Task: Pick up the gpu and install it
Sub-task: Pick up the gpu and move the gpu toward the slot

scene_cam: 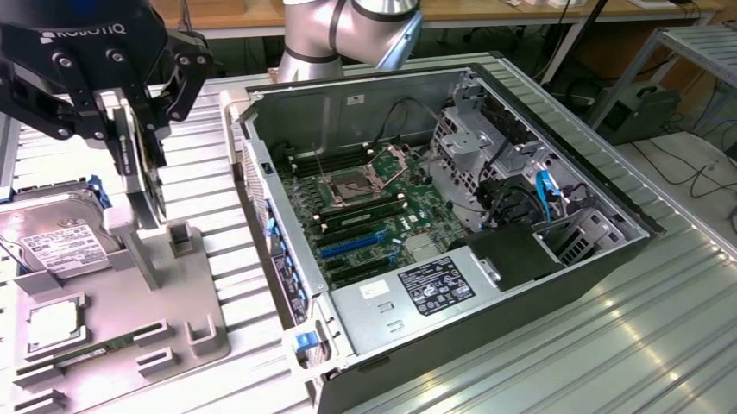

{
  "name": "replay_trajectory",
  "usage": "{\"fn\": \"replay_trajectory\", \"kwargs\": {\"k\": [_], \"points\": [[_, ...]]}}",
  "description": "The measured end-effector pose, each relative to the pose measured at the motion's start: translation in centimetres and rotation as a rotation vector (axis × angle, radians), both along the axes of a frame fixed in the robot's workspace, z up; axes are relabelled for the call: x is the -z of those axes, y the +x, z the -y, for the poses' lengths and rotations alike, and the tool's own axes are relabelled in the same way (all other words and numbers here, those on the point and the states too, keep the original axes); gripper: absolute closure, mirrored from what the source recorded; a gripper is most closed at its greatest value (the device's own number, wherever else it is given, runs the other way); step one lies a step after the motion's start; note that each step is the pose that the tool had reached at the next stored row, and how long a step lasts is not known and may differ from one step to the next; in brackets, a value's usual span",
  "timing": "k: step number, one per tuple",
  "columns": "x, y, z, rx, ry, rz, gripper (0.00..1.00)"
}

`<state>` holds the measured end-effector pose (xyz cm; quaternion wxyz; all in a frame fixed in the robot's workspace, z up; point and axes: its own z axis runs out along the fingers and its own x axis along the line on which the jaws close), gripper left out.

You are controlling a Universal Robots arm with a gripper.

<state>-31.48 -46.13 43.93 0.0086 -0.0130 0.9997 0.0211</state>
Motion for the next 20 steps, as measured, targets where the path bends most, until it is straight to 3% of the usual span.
{"fn": "replay_trajectory", "kwargs": {"k": [20], "points": [[0.02,4.3,0.0,0.0,0.0003,0.0003,0.72]]}}
